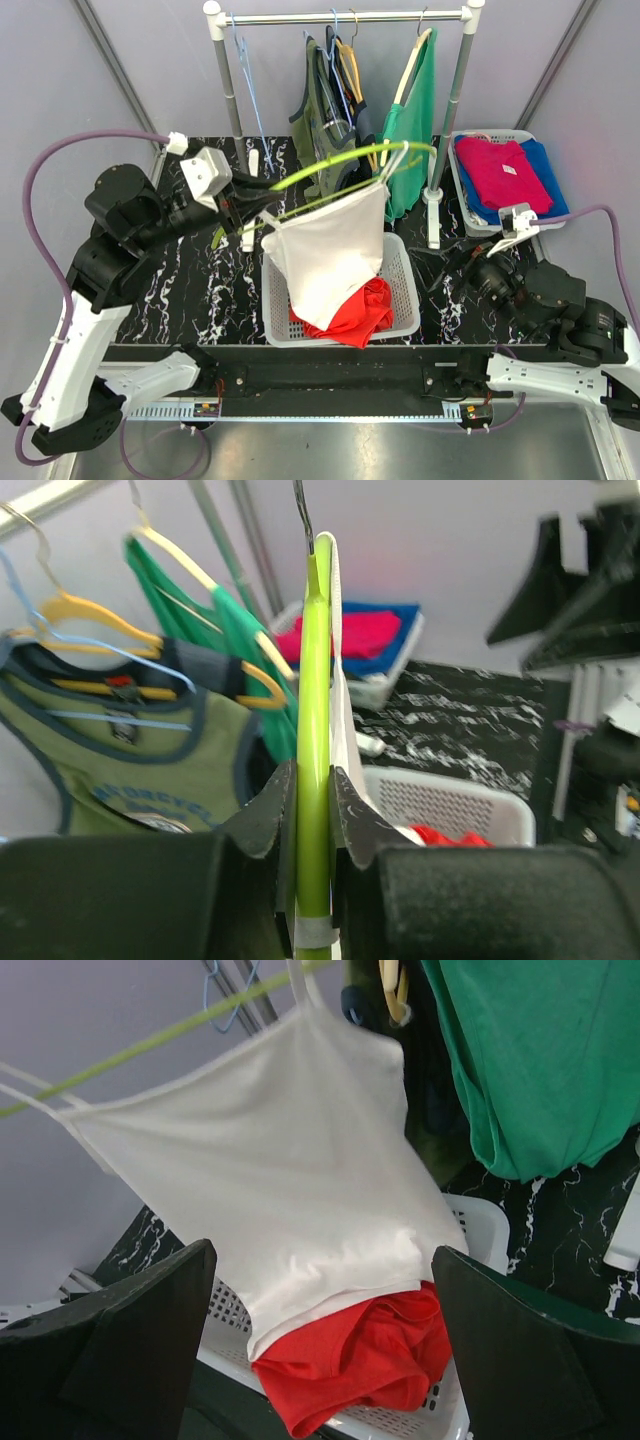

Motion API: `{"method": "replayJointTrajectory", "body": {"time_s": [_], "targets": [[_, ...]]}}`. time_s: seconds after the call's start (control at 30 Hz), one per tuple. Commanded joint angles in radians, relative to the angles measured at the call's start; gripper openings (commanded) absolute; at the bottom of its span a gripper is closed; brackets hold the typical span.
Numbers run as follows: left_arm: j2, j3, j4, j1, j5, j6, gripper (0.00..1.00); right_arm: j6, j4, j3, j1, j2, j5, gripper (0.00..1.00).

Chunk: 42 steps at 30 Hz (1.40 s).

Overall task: Remove the tank top from the hanger
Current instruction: Pick up the hanger from the clothesline, then remove the tank top from the hanger.

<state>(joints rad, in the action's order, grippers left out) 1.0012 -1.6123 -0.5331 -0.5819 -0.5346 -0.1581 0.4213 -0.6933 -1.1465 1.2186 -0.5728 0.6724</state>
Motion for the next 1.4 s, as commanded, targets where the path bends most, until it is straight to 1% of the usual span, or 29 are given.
{"method": "replayJointTrajectory", "body": {"time_s": [0.0, 0.13, 0.27, 0.43, 0.57, 0.6, 0.67, 0.83, 0.93, 1.37], "targets": [[-0.082, 0.08, 0.055, -0.001, -0.085, 0.02, 0.0, -0.067, 0.107, -0.058, -0.004, -0.053, 0.012, 1.0], [-0.121, 0.135, 0.055, -0.001, -0.079, 0.029, 0.0, -0.102, 0.167, -0.076, -0.004, -0.101, -0.007, 1.0], [-0.128, 0.135, 0.056, -0.001, -0.068, 0.028, 0.0, -0.115, 0.207, -0.096, -0.004, -0.165, -0.005, 1.0], [-0.131, 0.121, 0.045, -0.003, -0.097, 0.042, 0.0, -0.102, 0.297, -0.076, -0.005, -0.187, 0.007, 0.99], [-0.151, 0.117, 0.024, -0.003, -0.1, 0.042, 0.0, -0.05, 0.339, -0.02, -0.005, -0.158, 0.026, 0.95], [-0.159, 0.118, 0.019, -0.003, -0.1, 0.045, 0.0, -0.043, 0.353, -0.007, -0.004, -0.151, 0.026, 0.92], [-0.164, 0.117, 0.019, -0.004, -0.102, 0.057, 0.0, -0.026, 0.363, 0.014, -0.004, -0.136, 0.024, 0.9], [-0.158, 0.124, 0.022, -0.003, -0.102, 0.066, 0.0, -0.024, 0.38, 0.011, -0.005, -0.151, 0.003, 0.81], [-0.156, 0.124, 0.025, -0.003, -0.087, 0.06, 0.0, -0.023, 0.382, -0.012, -0.004, -0.186, -0.017, 0.79], [-0.148, 0.114, 0.021, -0.003, -0.073, 0.051, 0.0, -0.016, 0.413, -0.018, -0.004, -0.225, -0.024, 0.79]]}}
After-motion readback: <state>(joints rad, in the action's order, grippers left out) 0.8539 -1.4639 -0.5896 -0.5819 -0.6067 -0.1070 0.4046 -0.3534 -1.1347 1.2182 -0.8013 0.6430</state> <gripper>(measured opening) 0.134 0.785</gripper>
